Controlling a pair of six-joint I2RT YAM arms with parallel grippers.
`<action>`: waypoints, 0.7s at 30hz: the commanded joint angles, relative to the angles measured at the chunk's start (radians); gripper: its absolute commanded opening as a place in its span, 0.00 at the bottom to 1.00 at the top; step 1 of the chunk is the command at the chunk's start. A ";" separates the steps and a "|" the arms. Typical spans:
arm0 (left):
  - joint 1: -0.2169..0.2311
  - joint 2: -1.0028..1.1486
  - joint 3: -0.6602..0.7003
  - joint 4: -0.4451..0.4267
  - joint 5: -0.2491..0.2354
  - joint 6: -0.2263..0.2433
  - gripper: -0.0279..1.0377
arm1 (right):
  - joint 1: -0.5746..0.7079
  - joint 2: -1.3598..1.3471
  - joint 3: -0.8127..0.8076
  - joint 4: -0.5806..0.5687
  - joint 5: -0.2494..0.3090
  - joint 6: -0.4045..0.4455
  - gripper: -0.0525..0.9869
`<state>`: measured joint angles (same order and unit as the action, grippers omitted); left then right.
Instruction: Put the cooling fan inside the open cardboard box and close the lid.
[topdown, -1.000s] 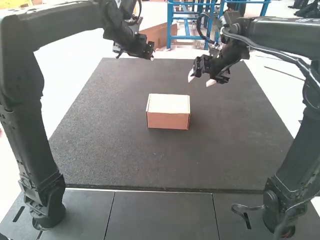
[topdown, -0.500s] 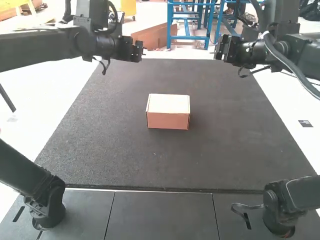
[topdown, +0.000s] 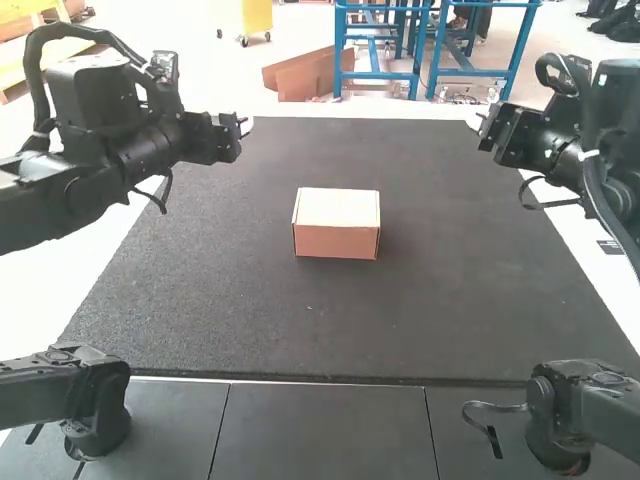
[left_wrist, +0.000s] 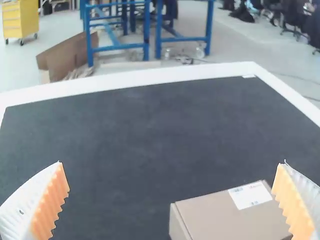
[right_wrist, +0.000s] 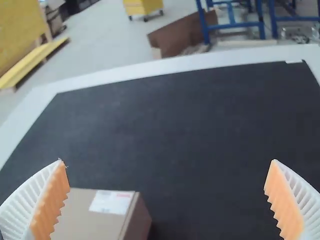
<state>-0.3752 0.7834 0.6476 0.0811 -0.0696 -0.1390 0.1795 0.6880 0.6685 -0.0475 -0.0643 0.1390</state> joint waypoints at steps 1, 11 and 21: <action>-0.001 -0.124 -0.089 0.055 -0.050 0.003 0.92 | -0.046 -0.077 -0.061 0.029 0.021 -0.064 0.92; 0.002 -0.487 -0.359 0.068 -0.072 0.108 0.93 | -0.075 -0.220 -0.216 0.090 0.077 -0.127 0.91; 0.016 -0.765 -0.534 0.091 -0.137 0.214 0.92 | -0.077 -0.234 -0.380 0.307 0.096 -0.138 0.91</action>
<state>-0.3702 0.0719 0.1436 0.1631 -0.1791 0.0231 0.1089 0.4747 0.3077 0.2344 0.0124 0.0135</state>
